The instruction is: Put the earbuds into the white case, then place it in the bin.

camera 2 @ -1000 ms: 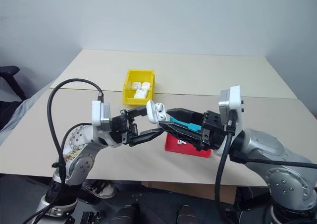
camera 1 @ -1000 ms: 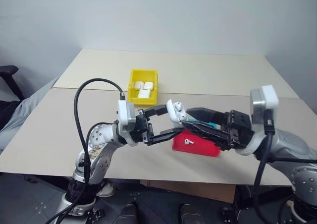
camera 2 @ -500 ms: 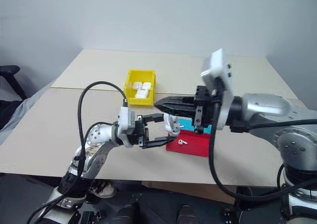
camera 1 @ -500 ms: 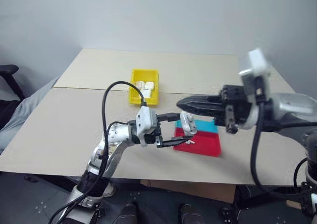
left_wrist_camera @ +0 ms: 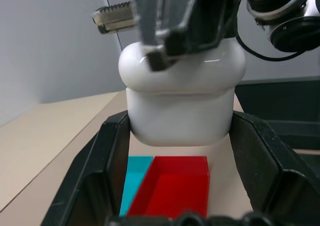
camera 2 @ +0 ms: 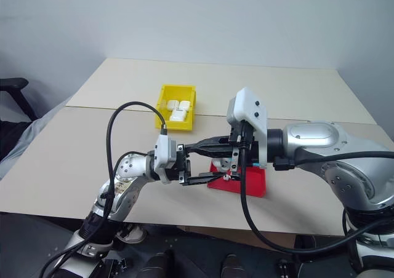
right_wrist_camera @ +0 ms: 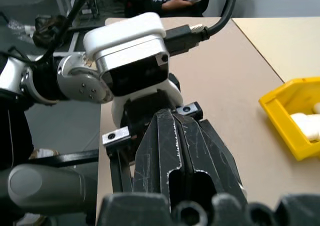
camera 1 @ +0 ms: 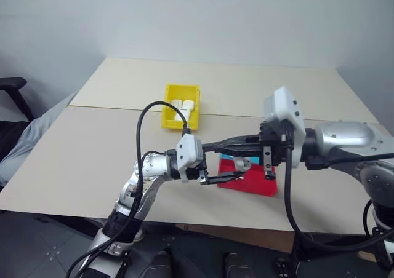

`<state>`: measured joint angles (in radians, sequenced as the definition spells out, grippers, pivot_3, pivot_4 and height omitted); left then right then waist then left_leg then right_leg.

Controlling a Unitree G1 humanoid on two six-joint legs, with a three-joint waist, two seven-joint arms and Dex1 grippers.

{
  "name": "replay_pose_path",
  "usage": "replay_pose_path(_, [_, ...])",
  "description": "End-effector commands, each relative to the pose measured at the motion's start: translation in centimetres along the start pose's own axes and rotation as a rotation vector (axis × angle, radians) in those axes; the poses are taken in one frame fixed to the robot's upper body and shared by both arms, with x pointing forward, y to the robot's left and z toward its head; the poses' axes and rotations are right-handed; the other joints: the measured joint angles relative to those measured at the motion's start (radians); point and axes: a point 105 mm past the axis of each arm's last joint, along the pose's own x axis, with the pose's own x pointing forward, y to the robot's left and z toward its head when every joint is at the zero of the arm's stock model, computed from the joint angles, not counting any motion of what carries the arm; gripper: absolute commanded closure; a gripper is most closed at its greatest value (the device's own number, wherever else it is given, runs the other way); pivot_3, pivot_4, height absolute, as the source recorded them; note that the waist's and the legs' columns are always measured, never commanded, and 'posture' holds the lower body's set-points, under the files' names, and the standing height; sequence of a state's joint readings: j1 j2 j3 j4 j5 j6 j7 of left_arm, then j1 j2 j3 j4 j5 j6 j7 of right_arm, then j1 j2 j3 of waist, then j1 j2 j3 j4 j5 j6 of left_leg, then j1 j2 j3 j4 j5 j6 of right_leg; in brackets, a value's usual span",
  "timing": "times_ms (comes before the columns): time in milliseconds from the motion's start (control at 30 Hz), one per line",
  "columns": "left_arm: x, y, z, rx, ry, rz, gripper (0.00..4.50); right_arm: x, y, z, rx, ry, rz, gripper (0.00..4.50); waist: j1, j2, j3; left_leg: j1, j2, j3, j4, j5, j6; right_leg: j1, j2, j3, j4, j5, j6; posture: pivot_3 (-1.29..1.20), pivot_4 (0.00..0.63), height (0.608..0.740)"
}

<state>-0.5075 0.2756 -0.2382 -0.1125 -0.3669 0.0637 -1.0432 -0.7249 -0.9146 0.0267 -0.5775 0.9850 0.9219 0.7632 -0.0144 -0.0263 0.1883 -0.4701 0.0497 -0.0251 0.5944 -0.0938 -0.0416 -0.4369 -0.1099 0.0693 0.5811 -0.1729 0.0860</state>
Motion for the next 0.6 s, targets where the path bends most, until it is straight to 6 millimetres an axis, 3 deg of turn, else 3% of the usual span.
replay_pose_path(33, [-0.2,0.4,2.2,0.058,-0.080,0.006,1.74,-1.0,-0.4,0.0,-0.041,0.020,-0.040,4.46,0.001,0.000,0.000,0.000,0.000,0.000,0.000,0.000,0.000,0.000,0.000,0.000,0.000,0.000,0.000,0.00,0.150,0.740])
replay_pose_path(333, [-0.3,0.6,2.2,0.061,-0.083,0.016,1.74,-2.7,-0.8,0.8,-0.081,-0.005,-0.080,4.46,0.002,0.000,0.000,0.000,0.000,0.000,0.003,-0.001,-0.001,0.001,0.000,0.000,0.000,0.001,0.001,0.00,0.150,0.740])
replay_pose_path(467, [-0.4,0.9,2.3,0.073,-0.091,0.039,1.74,-3.7,-0.5,2.9,-0.100,-0.126,-0.086,4.46,0.001,0.000,0.000,0.000,0.000,0.000,0.003,0.000,0.000,0.001,0.000,0.000,0.000,0.001,0.001,0.00,0.150,0.740])
replay_pose_path(600, [-0.7,2.7,2.1,0.120,-0.051,0.147,1.74,-4.9,-1.1,4.3,-0.096,-0.221,-0.147,4.46,0.002,0.000,0.000,0.001,0.000,0.000,0.004,0.000,0.001,0.002,0.000,0.000,0.001,0.002,0.002,0.00,0.150,0.740])
